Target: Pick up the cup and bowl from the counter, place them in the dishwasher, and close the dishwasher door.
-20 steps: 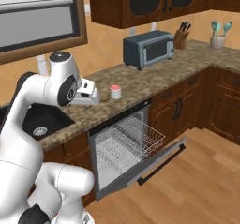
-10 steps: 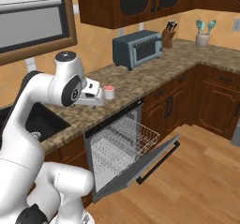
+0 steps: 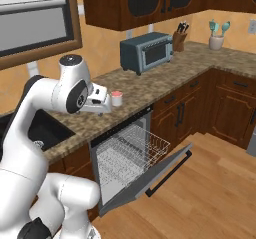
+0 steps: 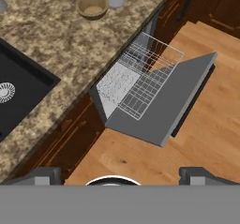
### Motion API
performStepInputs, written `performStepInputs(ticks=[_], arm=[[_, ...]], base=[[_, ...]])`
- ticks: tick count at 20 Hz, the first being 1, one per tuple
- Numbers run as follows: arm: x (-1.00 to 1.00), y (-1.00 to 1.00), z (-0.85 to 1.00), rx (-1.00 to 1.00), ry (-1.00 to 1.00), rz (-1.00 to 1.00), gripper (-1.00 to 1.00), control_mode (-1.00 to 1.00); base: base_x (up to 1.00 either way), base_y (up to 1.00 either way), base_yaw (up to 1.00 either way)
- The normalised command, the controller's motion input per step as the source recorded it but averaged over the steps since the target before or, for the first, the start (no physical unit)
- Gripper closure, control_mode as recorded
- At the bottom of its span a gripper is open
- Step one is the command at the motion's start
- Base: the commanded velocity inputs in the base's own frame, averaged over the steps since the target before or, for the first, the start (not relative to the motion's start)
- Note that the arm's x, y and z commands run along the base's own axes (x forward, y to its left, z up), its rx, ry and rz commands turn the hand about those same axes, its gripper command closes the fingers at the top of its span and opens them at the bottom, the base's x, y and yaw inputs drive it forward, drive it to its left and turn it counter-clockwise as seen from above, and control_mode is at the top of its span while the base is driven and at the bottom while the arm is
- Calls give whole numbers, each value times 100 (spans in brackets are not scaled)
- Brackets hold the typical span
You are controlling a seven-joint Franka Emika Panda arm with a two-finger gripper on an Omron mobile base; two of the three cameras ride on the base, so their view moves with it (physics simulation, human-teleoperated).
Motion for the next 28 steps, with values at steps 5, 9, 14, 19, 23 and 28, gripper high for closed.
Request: performStepInputs(ticks=[5,9,14,19,23,28], arm=[[75,1,-23,14,1,-4,-100,-100],[100,13,-4,21,0,-8,-100,-100],[100,21,-1,13,10,-16,-100,-100],[100,-1,-17,17,16,-9,-100,-100],[97,-1,-30,21,11,-10,-100,-100],[98,0,-60,13,11,-9,-100,-100]], base=[[0,0,0],[0,0,0],[0,0,0],[0,0,0],[0,0,0],[0,0,0]])
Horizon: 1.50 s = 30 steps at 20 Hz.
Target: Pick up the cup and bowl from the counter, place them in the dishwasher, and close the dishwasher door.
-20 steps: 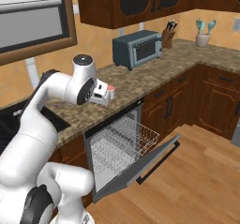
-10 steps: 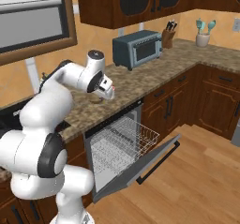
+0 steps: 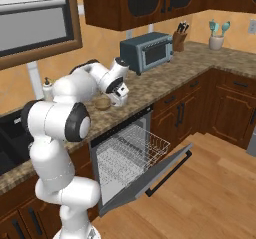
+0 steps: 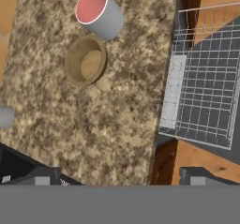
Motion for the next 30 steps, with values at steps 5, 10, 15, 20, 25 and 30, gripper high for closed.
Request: performStepInputs(ticks=[5,10,15,20,25,30], arm=[[55,0,-49,8,10,-2,-100,-100],[25,2,-28,5,8,-3,-100,-100],[23,12,-31,0,6,-4,-100,-100],[35,7,0,0,0,-9,-100,-100],[36,4,-8,0,1,-10,-100,-100],[38,9,-32,0,5,-9,-100,-100]], base=[[0,0,0],[0,0,0],[0,0,0],[0,0,0],[0,0,0],[0,0,0]])
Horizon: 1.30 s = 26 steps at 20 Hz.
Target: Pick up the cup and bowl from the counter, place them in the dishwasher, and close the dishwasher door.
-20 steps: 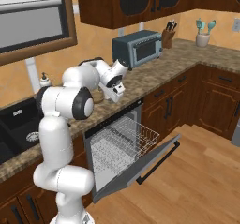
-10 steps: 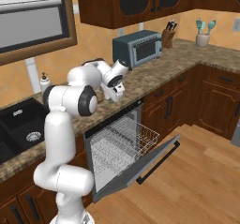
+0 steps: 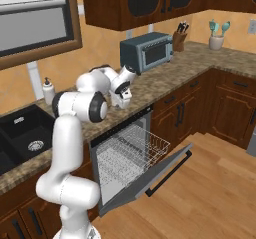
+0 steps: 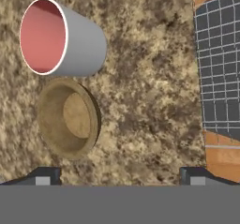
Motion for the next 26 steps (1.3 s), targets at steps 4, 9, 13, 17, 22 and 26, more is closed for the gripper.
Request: performStepInputs(ticks=[4,9,13,17,22,26], arm=[[30,0,-4,1,2,-9,-100,-100],[37,0,-7,2,3,-9,-100,-100],[37,0,-29,0,3,-6,-100,-100],[40,0,-24,2,4,-3,-100,-100],[19,0,-25,0,0,0,-100,-100],[28,0,-3,0,0,0,-100,-100]], base=[[0,0,0],[0,0,0],[0,0,0],[0,0,0],[0,0,0],[0,0,0]])
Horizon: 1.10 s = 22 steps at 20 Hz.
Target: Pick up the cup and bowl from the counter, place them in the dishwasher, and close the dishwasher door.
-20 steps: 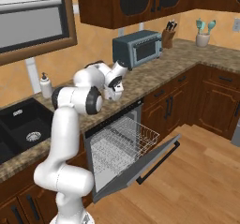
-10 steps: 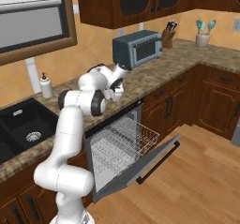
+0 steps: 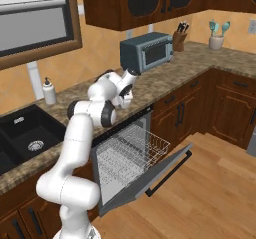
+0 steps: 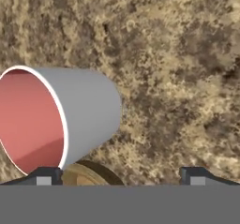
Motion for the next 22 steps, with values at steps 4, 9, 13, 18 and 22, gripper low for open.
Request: performStepInputs(ticks=[4,9,13,18,22], arm=[[24,0,0,0,-2,-1,-100,-100],[13,0,0,0,-1,-2,-100,-100],[0,0,1,2,-6,-1,-100,-100],[-11,-3,6,1,-9,0,-100,-100],[54,3,-31,0,0,0,-100,-100]], base=[[0,0,0],[0,0,0],[0,0,0],[0,0,0],[0,0,0]])
